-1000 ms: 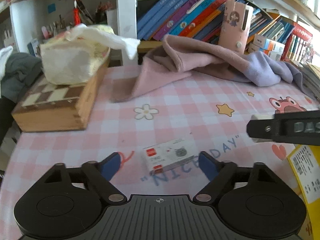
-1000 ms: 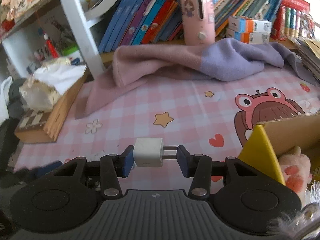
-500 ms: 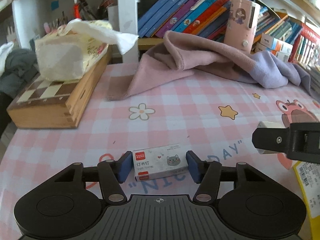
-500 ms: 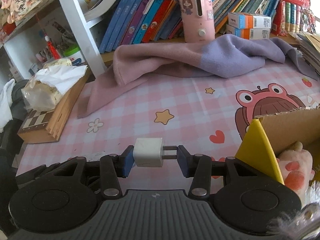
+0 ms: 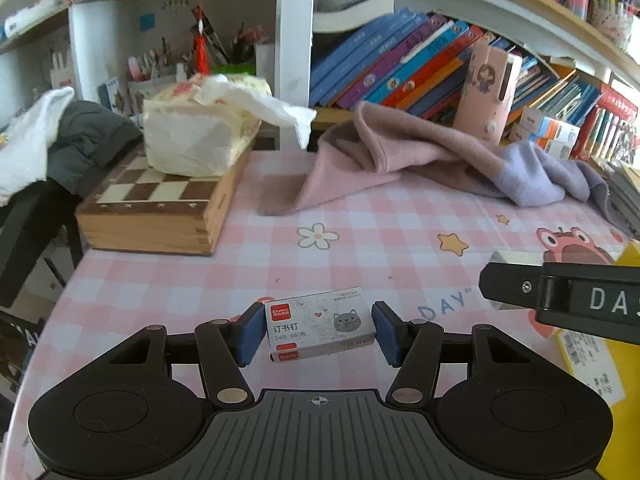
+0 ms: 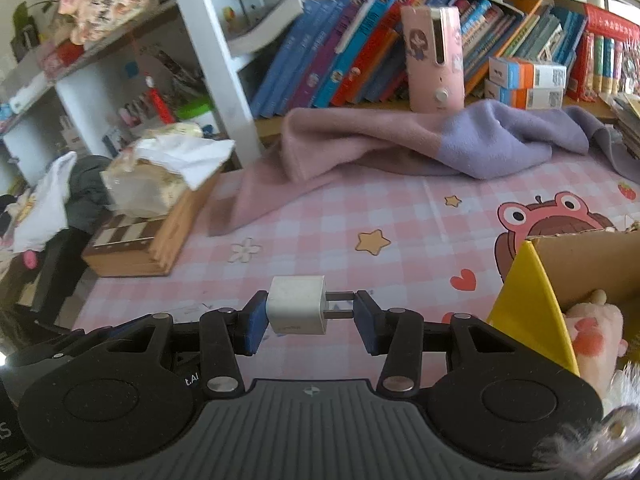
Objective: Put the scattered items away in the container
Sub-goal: 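Lift the white plug and small white box toward the yellow box with both tools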
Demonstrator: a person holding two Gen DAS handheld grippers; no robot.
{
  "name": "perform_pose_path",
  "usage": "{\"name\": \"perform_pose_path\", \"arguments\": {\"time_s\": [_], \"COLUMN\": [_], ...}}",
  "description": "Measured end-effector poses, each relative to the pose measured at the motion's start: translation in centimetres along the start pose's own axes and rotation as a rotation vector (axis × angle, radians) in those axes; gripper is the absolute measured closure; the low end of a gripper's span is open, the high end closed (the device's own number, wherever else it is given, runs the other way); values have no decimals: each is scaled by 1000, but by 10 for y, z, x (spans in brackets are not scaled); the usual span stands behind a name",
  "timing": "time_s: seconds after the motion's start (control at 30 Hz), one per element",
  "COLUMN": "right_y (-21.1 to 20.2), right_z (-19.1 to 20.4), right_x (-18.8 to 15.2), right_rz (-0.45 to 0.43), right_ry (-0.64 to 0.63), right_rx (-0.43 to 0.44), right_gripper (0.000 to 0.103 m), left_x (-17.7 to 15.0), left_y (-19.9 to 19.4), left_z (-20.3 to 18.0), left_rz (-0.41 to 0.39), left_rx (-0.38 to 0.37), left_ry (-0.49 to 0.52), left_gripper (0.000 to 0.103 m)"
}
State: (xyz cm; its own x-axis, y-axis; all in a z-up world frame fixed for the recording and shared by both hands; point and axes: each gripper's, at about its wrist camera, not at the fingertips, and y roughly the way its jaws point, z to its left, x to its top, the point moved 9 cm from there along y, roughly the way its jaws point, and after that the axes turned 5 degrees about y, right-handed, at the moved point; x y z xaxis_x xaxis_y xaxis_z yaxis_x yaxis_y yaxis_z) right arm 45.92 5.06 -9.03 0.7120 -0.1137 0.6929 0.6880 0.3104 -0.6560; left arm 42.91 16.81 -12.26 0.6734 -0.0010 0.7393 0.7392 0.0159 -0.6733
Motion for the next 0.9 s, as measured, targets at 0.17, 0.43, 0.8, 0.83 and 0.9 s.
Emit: {"name": "perform_pose_path", "arguments": {"time_s": [0.17, 0.43, 0.8, 0.83, 0.9], "right_y": [-23, -65, -130, -136, -150], "right_z": [6, 12, 15, 14, 12], "right_x": [-6, -19, -56, -60, -69], "right_rz": [-25, -56, -92, -94, -101], "right_ry": [-3, -11, -110, -114, -122], "right_rx": [20, 52, 70, 70, 67], "right_gripper": [59, 59, 59, 59, 59], "left_x": [-5, -13, -37, -40, -46], "left_y": [-27, -76, -139, -145, -158], "left_z": [0, 3, -6, -8, -12], "left_rz": [-25, -69, -103, -106, -113], "left_rx": [10, 24, -7, -13, -25], "left_ry": [3, 12, 36, 39, 46], "left_gripper": [46, 46, 46, 46, 46]}}
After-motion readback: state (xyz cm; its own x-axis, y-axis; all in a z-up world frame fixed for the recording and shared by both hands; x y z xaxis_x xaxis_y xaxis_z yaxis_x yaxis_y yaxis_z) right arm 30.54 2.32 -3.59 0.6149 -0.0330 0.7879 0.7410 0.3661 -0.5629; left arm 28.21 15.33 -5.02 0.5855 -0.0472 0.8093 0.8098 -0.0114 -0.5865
